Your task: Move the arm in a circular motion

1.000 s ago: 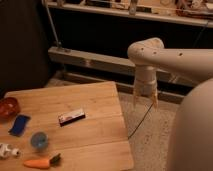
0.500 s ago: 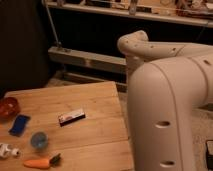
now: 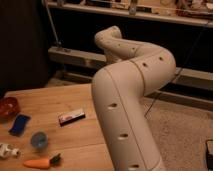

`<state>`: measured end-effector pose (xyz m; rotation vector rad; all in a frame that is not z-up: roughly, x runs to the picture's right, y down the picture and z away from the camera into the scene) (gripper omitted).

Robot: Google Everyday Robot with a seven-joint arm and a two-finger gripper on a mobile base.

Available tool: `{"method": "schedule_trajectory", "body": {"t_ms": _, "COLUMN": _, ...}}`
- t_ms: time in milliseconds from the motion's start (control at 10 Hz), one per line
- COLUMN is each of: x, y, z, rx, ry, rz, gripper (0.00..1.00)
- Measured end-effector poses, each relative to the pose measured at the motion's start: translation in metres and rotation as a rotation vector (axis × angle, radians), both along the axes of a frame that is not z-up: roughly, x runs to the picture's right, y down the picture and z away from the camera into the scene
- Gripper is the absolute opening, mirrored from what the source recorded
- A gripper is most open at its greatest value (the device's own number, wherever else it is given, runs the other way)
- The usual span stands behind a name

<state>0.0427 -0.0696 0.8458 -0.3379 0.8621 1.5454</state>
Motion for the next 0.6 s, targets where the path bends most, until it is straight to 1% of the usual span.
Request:
{"method": "schedule_trajectory", "body": {"t_ms": 100, "x": -0.042, "y": -0.001, "z": 0.011, "rx": -0.016, "ry": -0.050, "rz": -0.033, "gripper": 0.65}}
{"method": "schedule_trajectory", "body": {"t_ms": 200, "x": -0.071, "y": 0.001, "z": 0.017, "rx": -0.029, "ry": -0.084, "rz": -0.058, "gripper": 0.65}}
{"method": "schedule_trajectory", "body": {"t_ms": 300, "x": -0.101, "y": 0.004, "z": 0.023, "rx": -0.042, "ry": -0.123, "rz": -0.096, "gripper": 0.65}}
{"method": "schedule_trajectory", "body": {"t_ms": 400, "x": -0.137, "y": 0.009, "z": 0.027, "rx": -0.058, "ry": -0.179, "rz": -0.133, "gripper": 0.65}}
{"method": "schedule_trajectory", "body": {"t_ms": 600, "x": -0.202, "y": 0.017, "z": 0.023, "rx": -0.081, "ry": -0.299, "rz": -0.199, "gripper": 0.65}}
